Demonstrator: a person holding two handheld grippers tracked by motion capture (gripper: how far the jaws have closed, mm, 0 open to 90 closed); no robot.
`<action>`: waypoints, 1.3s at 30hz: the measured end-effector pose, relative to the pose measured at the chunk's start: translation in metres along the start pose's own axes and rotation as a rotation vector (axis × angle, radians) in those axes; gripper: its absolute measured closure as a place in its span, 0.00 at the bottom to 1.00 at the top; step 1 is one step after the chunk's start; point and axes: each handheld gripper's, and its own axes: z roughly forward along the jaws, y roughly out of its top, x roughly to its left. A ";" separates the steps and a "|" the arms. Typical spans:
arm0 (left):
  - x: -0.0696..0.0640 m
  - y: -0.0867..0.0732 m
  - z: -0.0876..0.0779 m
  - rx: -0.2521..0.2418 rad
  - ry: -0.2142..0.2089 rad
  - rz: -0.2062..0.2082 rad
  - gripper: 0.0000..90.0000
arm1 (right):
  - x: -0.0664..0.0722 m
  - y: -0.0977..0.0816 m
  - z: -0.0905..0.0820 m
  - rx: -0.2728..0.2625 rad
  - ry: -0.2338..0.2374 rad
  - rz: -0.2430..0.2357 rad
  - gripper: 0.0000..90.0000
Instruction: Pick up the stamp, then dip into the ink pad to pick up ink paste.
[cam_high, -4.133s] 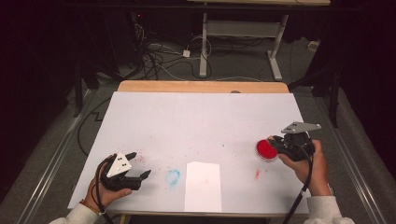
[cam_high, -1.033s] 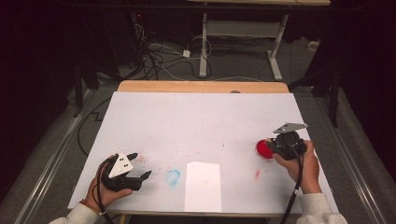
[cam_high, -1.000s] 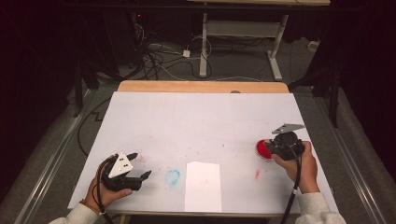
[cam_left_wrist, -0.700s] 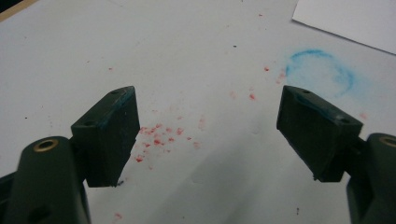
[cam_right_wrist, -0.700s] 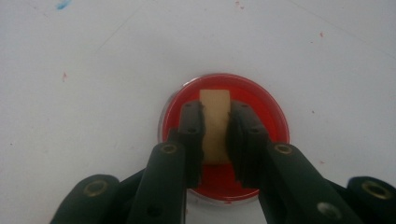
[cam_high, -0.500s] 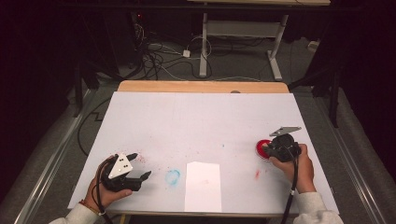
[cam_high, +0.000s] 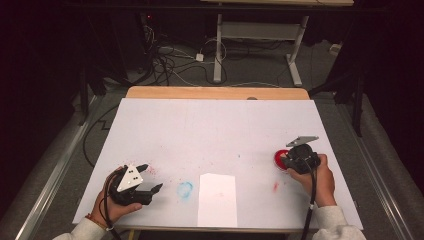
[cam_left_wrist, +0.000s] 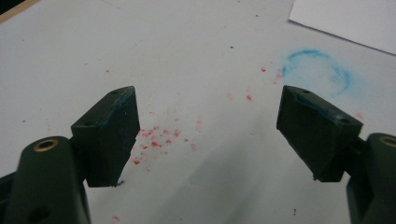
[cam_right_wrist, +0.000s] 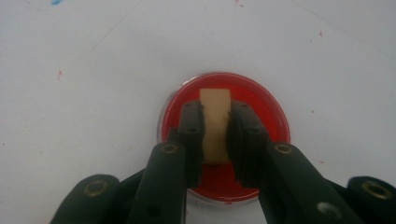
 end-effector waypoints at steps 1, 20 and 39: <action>0.000 0.000 0.000 0.000 -0.001 -0.001 0.23 | -0.001 0.000 0.000 0.000 0.001 0.002 0.85; 0.005 -0.005 -0.004 -0.017 0.002 -0.030 0.23 | -0.004 -0.004 0.001 -0.022 0.028 0.030 0.85; 0.005 -0.008 -0.005 -0.007 0.010 -0.035 0.23 | -0.005 -0.002 -0.005 -0.051 0.030 0.018 0.85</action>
